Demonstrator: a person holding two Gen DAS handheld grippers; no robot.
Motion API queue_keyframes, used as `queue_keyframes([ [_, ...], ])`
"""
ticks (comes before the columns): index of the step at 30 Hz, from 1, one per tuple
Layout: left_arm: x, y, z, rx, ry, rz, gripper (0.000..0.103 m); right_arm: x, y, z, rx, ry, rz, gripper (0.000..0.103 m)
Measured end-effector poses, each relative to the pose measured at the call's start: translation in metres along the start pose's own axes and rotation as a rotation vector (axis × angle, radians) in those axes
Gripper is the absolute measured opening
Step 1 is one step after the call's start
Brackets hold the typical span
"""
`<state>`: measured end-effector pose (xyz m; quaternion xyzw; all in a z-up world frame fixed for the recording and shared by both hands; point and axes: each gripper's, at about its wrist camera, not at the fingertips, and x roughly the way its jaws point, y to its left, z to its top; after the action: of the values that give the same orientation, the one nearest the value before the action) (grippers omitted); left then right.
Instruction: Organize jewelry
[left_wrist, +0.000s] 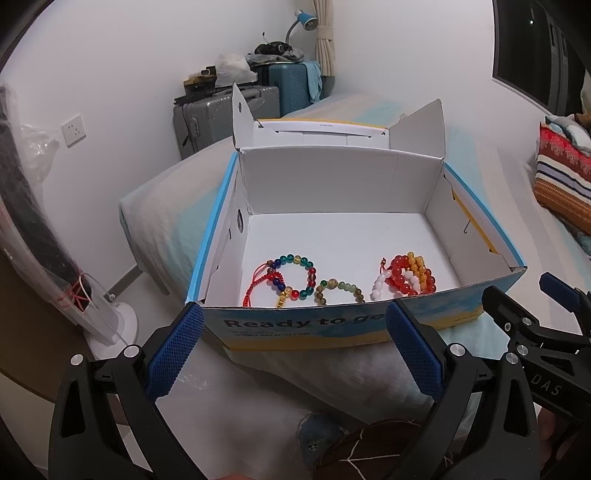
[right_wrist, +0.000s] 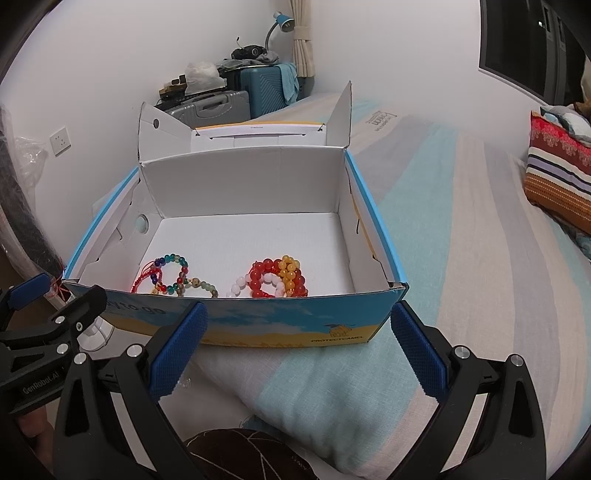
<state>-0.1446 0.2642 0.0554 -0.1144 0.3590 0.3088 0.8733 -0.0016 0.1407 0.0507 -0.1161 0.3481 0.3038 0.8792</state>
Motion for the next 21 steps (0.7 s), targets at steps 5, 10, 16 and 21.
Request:
queue_keyframes([
  [5, 0.0001, -0.0005, -0.0004, 0.002, -0.001, -0.001, 0.097, -0.0005, 0.0003, 0.0003, 0.000, 0.001, -0.001, 0.095],
  [10, 0.0001, -0.0003, -0.0011, 0.003, 0.001, -0.005, 0.097, -0.0009, 0.0012, 0.0007, 0.001, 0.001, -0.002, 0.095],
  [16, 0.0005, 0.0008, -0.0012, 0.003, 0.004, -0.005, 0.097, -0.0005, 0.0023, 0.0003, 0.003, -0.001, 0.000, 0.095],
  [21, 0.0010, -0.0001, -0.0021, 0.006, 0.004, -0.008, 0.097, 0.0003, 0.0029, 0.0001, 0.004, 0.000, -0.001, 0.095],
])
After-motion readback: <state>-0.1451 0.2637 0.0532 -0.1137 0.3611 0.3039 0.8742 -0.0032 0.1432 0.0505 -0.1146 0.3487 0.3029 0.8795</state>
